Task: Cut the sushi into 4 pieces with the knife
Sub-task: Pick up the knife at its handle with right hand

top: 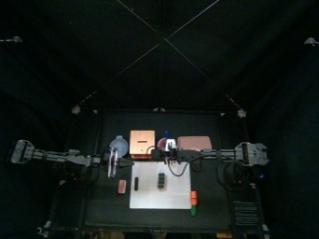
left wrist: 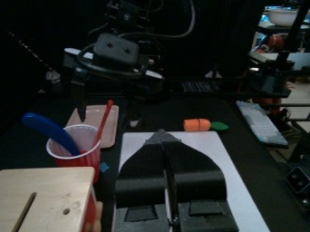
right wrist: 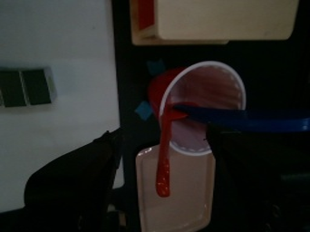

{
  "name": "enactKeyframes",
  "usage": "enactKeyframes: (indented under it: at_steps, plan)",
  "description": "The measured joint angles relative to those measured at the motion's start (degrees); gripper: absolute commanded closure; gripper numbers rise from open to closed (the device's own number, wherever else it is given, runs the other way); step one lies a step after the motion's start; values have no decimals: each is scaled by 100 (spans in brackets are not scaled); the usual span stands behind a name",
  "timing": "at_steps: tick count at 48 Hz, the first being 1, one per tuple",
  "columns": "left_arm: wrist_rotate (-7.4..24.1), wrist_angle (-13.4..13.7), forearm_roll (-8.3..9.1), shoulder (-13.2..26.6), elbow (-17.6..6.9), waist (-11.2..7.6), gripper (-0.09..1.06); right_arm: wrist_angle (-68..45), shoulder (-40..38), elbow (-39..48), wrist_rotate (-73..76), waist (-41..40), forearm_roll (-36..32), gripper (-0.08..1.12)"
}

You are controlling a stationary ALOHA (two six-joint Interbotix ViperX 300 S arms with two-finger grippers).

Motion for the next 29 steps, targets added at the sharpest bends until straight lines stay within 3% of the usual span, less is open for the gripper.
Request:
enactKeyframes:
  at_steps: [9,29]
  plan:
    - [-9,0,0,9,9,0,93,53,0,-18,-44,-53,0,25]
    - [0,9,0,9,35,53,92,123,53,-141,-378,-290,158,94]
